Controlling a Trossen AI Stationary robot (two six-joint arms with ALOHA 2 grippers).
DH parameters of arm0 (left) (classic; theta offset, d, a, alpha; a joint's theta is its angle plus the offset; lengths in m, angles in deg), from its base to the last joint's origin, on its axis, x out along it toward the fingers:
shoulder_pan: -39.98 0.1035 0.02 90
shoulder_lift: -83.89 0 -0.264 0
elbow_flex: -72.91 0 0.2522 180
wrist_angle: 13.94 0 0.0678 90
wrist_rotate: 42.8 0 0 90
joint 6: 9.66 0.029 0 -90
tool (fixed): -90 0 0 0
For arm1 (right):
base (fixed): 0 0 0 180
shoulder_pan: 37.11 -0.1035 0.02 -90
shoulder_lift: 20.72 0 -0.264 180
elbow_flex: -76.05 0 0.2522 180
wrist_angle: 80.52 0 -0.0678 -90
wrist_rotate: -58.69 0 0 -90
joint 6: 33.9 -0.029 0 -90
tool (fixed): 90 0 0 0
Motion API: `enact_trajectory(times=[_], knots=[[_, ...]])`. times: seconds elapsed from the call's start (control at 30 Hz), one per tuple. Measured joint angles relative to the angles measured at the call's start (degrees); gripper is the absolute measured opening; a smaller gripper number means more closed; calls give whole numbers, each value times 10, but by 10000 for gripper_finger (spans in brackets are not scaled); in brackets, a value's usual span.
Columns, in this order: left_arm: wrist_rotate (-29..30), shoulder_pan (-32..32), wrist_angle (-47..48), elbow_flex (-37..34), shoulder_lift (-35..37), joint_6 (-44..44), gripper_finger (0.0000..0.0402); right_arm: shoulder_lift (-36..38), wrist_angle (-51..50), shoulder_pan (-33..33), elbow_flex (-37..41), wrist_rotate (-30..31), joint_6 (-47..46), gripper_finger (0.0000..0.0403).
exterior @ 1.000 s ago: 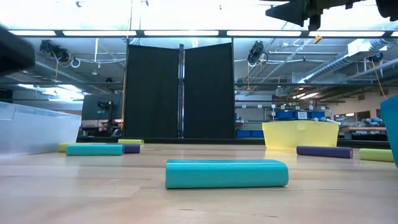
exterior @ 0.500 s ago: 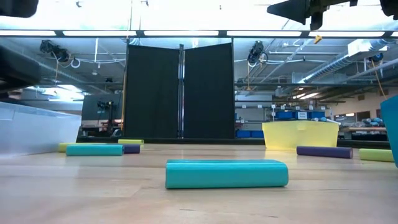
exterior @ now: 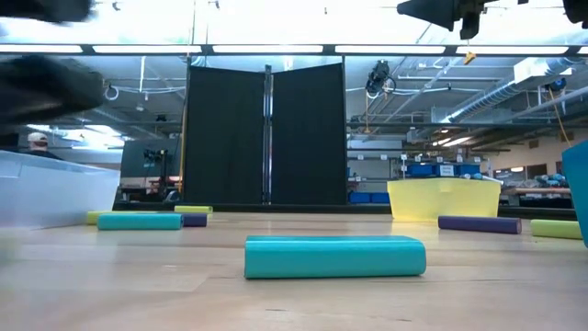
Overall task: Sort blocks
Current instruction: Put the green block into the yellow bin
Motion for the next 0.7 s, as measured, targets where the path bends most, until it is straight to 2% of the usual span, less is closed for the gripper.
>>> enact_trajectory(times=[0.13, 0.23, 0.4, 0.53, 0.7], knots=[[81, 38, 56, 51, 0, 77, 105, 0, 44, -3, -1, 0, 38, 274], [113, 78, 80, 74, 2, 146, 105, 0, 48, -10, -17, 14, 69, 274], [193, 182, 35, 105, 2, 274, 105, 1, 49, -34, -63, 37, 157, 274], [178, 275, -76, 107, 2, 384, 105, 2, 50, -64, -112, 64, 254, 274], [96, 392, -252, 107, 2, 475, 105, 2, 50, -103, -174, 101, 374, 274]])
